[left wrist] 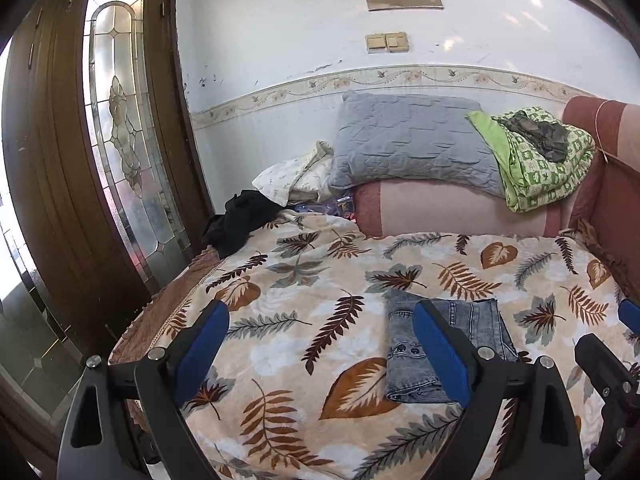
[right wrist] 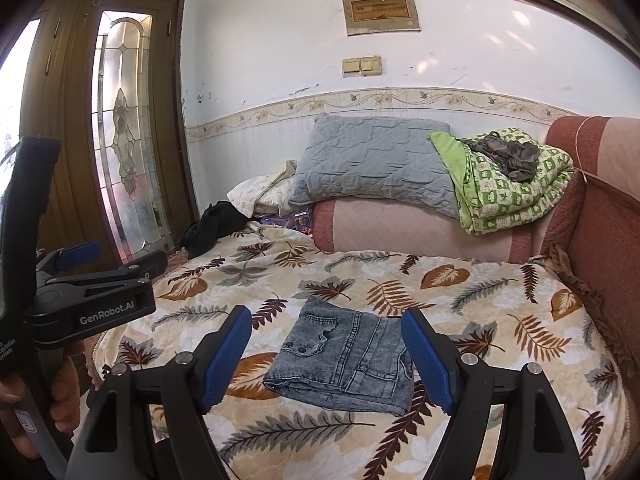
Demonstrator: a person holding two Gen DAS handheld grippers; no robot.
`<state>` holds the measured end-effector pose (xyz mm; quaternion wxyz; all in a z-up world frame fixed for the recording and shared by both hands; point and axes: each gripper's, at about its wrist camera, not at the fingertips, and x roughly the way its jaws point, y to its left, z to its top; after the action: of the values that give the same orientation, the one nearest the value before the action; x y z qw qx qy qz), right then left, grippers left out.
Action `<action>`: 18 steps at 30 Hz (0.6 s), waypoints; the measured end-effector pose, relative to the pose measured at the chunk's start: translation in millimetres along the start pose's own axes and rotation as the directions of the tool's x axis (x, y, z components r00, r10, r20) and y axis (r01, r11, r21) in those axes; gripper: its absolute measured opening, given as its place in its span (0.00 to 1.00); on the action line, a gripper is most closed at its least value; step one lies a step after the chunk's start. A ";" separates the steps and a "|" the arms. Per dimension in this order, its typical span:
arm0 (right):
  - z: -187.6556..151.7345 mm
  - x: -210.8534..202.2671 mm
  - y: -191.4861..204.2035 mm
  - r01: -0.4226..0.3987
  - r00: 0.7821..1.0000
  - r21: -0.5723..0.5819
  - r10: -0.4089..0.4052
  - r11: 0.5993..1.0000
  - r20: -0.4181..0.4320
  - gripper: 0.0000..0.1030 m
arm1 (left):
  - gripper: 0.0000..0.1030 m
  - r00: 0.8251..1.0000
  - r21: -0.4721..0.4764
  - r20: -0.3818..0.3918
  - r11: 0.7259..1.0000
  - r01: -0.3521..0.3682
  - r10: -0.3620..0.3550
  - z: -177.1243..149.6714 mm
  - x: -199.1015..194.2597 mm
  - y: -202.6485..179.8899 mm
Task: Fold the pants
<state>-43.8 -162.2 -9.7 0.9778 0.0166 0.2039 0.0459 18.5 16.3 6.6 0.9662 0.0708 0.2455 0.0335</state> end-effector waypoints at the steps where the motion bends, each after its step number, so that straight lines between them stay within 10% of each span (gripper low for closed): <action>1: 0.1 -0.7 0.7 0.001 1.000 -0.003 -0.001 1.000 0.001 0.78 | 0.90 1.000 -0.002 0.000 1.000 0.000 0.000 -0.1 -1.2 0.9; 18: 4.8 -18.2 11.1 0.000 1.000 -0.022 0.001 1.000 0.029 0.78 | 0.90 0.999 -0.028 0.037 1.000 -0.010 0.011 -0.4 -24.6 15.6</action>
<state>-59.4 -153.0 2.5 0.9807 0.0065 0.1894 0.0480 -3.8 29.3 20.2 0.9713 0.0593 0.2268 0.0406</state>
